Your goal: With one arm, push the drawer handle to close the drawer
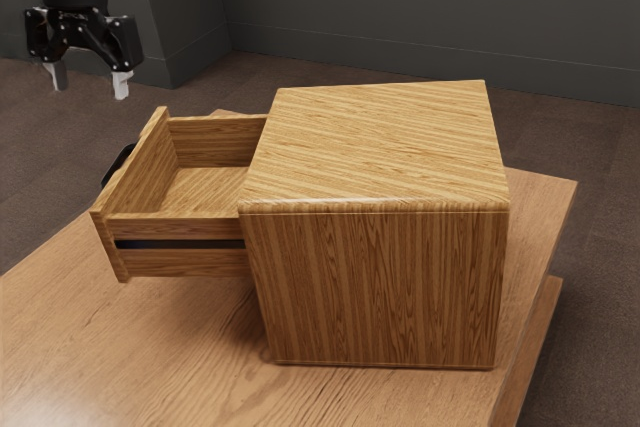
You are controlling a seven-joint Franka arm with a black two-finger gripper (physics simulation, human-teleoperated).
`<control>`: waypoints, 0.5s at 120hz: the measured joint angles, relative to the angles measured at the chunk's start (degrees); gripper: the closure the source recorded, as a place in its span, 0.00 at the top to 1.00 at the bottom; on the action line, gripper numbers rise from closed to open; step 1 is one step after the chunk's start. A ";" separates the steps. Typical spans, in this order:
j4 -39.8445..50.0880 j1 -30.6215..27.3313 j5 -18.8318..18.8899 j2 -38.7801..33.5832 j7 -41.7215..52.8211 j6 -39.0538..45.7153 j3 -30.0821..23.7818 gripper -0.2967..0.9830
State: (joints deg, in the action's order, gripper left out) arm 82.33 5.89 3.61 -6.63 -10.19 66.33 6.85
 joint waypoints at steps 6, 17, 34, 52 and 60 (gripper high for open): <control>0.33 -0.19 0.06 0.24 0.13 3.41 0.23 0.77; 0.53 -0.46 0.23 0.32 0.16 7.82 0.37 0.77; 0.71 -0.51 0.48 -0.68 -2.23 9.48 1.64 0.77; 3.74 -0.71 0.53 -3.80 -8.54 10.30 5.05 0.77; 10.23 -1.05 0.44 -8.41 -13.98 11.49 6.52 0.77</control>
State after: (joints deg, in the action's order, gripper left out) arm 92.55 4.84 4.05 -15.04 -24.17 77.82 13.37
